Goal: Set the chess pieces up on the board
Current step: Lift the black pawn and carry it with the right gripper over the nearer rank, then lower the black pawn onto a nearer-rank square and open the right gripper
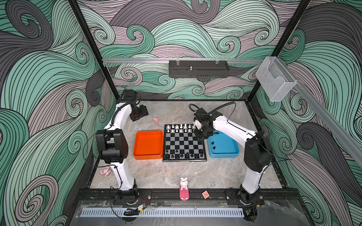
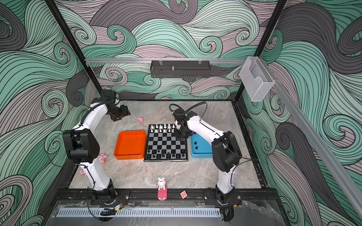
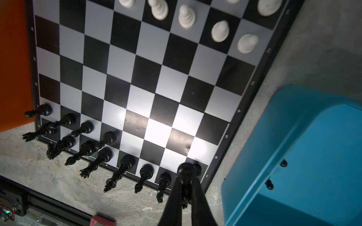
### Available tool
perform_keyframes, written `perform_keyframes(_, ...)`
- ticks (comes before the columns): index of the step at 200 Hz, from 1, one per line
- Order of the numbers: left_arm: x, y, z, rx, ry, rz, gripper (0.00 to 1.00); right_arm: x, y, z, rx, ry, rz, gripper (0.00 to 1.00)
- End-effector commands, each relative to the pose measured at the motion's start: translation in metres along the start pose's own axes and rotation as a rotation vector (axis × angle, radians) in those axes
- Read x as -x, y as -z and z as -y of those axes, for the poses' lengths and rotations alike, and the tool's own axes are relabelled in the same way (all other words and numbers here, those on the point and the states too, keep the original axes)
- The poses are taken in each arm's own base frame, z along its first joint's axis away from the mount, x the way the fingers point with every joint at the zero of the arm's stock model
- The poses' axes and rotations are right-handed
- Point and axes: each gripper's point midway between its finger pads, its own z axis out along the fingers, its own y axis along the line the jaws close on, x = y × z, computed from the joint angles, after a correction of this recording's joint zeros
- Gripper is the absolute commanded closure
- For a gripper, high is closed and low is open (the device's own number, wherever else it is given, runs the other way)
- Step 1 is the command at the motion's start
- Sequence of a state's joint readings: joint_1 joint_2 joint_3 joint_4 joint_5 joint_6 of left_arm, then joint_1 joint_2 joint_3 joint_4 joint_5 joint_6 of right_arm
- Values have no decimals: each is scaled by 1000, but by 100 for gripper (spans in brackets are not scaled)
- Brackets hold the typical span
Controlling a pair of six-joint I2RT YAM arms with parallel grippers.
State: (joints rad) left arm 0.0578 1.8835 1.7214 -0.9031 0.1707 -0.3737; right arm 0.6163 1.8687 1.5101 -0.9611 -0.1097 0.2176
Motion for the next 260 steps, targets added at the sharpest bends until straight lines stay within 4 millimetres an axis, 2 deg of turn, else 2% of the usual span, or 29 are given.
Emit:
perform_keyframes(1,0,-5,0,-15,18,-13,29,-11,-17,-12,17,-8,-49,90)
perform_keyframes(42,-2,-7,1,-23,19,-21,29,-26,-38,-26,20,7,-100,90)
perform_keyframes(67,-2,-7,0,-23,19,-23,29,-32,-46,-25,10,-2,-122,90)
perform_keyframes(260,-4,-13,3,-44,21,-39,29,-45,-52,-12,-41,11,-176,90)
